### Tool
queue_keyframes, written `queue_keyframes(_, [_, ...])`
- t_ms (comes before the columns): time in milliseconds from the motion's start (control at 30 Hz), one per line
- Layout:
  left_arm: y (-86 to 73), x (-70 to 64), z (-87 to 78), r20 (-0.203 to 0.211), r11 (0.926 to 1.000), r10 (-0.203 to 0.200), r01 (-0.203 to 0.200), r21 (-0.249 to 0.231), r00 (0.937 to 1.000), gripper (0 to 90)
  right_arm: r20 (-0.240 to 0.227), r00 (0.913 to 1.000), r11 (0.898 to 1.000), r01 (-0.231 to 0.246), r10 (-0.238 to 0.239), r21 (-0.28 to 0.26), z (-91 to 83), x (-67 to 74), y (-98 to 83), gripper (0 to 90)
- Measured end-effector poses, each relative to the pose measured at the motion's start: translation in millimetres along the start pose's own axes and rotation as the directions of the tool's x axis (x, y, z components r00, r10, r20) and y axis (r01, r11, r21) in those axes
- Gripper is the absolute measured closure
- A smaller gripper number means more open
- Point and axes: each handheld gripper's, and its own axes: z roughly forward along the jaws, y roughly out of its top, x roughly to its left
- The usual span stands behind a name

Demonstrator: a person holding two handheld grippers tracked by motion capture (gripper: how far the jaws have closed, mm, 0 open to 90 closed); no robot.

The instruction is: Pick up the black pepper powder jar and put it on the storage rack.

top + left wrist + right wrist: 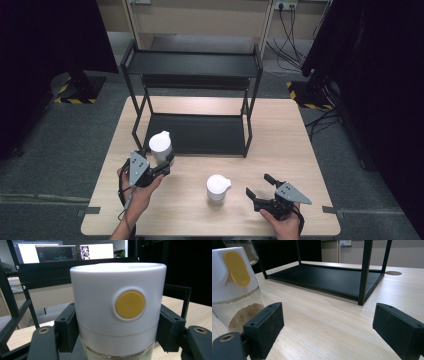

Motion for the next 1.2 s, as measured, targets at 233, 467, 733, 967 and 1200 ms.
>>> queue_keyframes(233, [10.9, -0.6, 6.0, -0.016, 0.9998, 0.002, -0.002, -0.019, 0.9999, 30.3, 0.0, 1.0, 1.0, -0.002, 0.002, -0.001, -0.1, -0.1, -0.2, 10.2])
queue_keyframes(467, [21.2, -0.8, 10.7, -0.032, 0.9989, -0.011, 0.01, -0.045, 0.9994, 30.3, 0.002, 1.0, 1.0, 0.0, 0.0, -0.004, -0.5, 0.6, -0.8, 10.2])
queue_keyframes(733, [31.2, 0.0, 14.8, -0.054, 0.9985, -0.005, 0.002, -0.055, 0.9985, 30.4, 0.003, 1.0, 1.0, 0.002, -0.002, -0.006, -0.6, 0.9, -1.1, 10.2])
queue_keyframes(967, [40.9, 2.0, 18.5, -0.066, 0.9973, -0.006, 0.001, -0.073, 0.9978, 30.4, 0.004, 1.0, 1.0, 0.002, -0.002, -0.005, -0.5, 1.2, -1.0, 10.2])
queue_keyframes(1200, [50.2, 3.9, 22.6, -0.075, 0.9961, -0.006, -0.001, -0.089, 0.9971, 30.4, 0.005, 1.0, 1.0, 0.0, 0.0, -0.006, -0.5, 1.0, -1.1, 10.2])
